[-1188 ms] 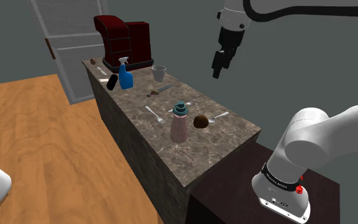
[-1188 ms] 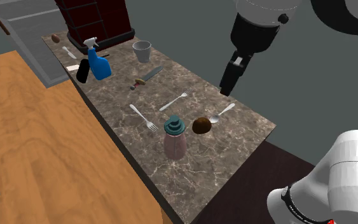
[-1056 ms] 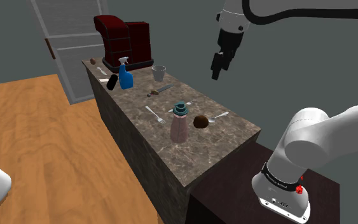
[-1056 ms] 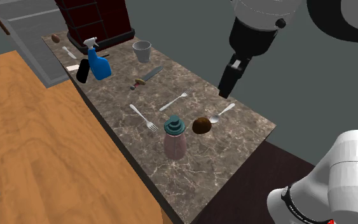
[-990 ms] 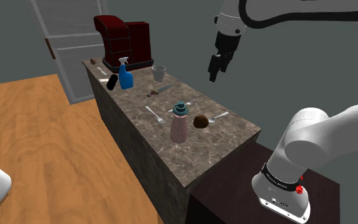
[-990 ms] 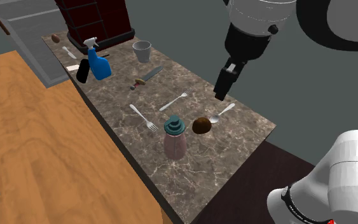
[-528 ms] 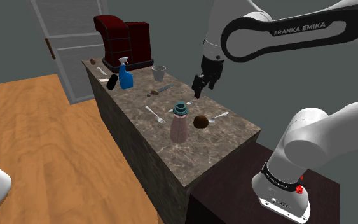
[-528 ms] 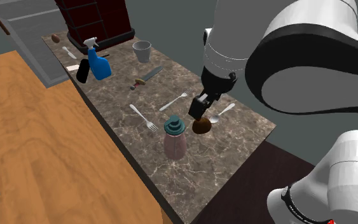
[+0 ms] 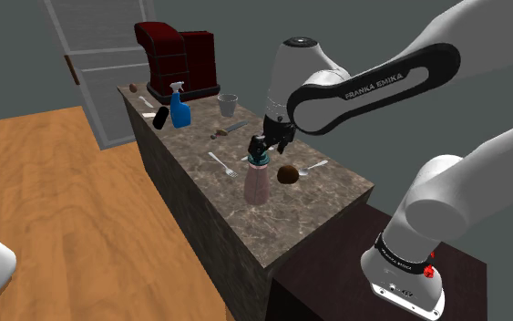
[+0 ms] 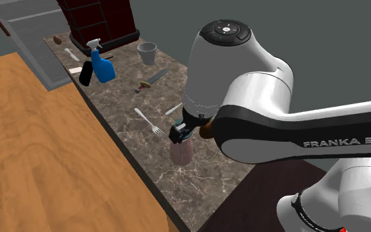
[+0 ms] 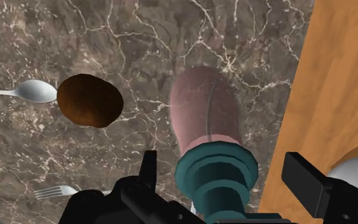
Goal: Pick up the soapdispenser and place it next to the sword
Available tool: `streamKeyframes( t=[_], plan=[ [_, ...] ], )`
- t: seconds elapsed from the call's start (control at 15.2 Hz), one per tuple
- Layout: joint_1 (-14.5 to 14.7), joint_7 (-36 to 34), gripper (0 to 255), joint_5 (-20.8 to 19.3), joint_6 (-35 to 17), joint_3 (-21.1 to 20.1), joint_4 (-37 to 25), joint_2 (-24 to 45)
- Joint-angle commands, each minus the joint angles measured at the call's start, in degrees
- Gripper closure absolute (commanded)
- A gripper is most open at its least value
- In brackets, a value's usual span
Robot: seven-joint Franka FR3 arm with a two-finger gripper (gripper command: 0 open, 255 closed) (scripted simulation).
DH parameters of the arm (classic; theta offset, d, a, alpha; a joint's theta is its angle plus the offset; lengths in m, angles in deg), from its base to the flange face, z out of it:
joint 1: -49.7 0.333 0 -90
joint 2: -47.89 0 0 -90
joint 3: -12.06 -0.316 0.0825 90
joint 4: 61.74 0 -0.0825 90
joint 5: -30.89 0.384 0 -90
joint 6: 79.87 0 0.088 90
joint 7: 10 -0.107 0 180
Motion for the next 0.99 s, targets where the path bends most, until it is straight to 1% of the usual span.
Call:
streamKeyframes(
  t=[0.0,0.46,0.92],
  plan=[
    [-0.7,-2.2,0,-0.4,-3.6,-1.1,0.1,2.8],
    [-1.9,-3.3,0,-1.9,-9.7,-1.9,1.7,7.5],
    [-1.9,-3.3,0,-1.9,-9.7,-1.9,1.7,7.5]
  ],
)
